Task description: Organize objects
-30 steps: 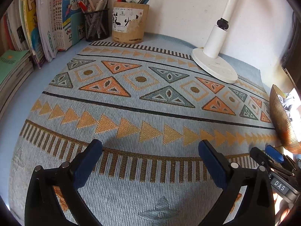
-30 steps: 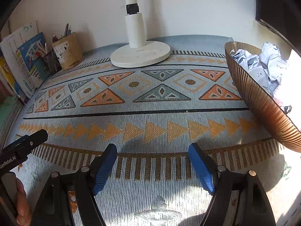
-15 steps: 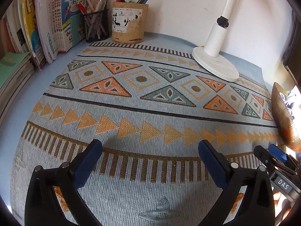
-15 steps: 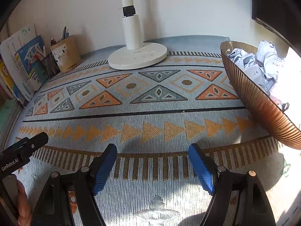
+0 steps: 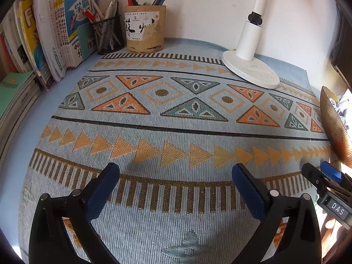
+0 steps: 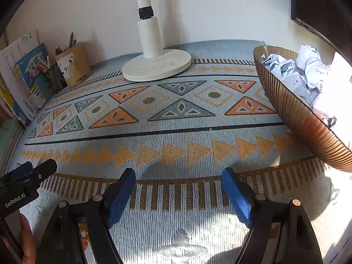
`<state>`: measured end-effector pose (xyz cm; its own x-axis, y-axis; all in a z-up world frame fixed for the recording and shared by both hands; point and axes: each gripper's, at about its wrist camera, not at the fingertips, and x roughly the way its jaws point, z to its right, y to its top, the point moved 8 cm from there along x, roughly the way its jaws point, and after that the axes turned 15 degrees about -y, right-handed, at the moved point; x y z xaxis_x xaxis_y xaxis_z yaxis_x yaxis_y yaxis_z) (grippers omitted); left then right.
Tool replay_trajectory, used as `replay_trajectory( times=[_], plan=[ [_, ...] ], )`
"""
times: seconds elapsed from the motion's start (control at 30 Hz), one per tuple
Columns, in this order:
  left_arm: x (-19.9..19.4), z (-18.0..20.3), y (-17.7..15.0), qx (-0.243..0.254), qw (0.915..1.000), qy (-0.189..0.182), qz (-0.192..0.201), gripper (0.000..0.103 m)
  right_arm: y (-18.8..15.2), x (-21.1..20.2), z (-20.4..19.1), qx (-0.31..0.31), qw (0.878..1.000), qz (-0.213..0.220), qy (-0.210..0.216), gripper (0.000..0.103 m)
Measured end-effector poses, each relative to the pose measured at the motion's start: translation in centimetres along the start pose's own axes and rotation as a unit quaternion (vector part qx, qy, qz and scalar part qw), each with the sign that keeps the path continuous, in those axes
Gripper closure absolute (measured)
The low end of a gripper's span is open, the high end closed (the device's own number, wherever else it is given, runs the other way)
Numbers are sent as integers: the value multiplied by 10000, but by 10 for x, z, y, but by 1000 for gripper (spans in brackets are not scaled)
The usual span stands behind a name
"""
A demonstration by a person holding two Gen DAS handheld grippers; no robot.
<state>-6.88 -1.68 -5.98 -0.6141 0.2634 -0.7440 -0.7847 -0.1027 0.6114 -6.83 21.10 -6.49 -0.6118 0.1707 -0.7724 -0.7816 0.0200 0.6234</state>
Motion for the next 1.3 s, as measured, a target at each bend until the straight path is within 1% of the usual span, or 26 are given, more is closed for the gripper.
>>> replay_trajectory(
  times=[0.27,0.4,0.47,0.63,0.67,0.73,0.77,0.8,0.93,1.07,1.3],
  plan=[
    [2,0,-3,7,10000,-4,-67,1,0,0,-1,-62,10000,-3,-44,22],
    [10,1,-5,90,9994,171,-284,1,0,1,-1,-66,10000,-3,-45,22],
    [11,4,-6,195,9990,263,-313,1,0,1,-1,-63,10000,-3,-44,22],
    [9,4,-10,219,9990,233,-305,0,-2,2,-4,-167,9998,-35,-116,20],
    [8,6,-11,304,9988,194,-325,0,-2,2,-5,-205,9997,-44,-157,18],
    [6,7,-14,376,9987,91,-326,0,-3,4,-9,-341,9992,-83,-213,11],
    [5,7,-14,388,9987,84,-320,0,-4,5,-11,-410,9989,-120,-210,3],
    [5,7,-14,383,9987,99,-316,0,-4,6,-13,-453,9986,-160,-214,0],
    [6,7,-13,343,9989,141,-282,0,-4,8,-9,-387,9987,-208,-254,0],
    [6,6,-13,332,9990,123,-280,0,-6,6,-10,-432,9987,-126,-252,0],
    [7,6,-14,336,9990,105,-279,0,-5,5,-10,-435,9987,-125,-248,0]
  ],
)
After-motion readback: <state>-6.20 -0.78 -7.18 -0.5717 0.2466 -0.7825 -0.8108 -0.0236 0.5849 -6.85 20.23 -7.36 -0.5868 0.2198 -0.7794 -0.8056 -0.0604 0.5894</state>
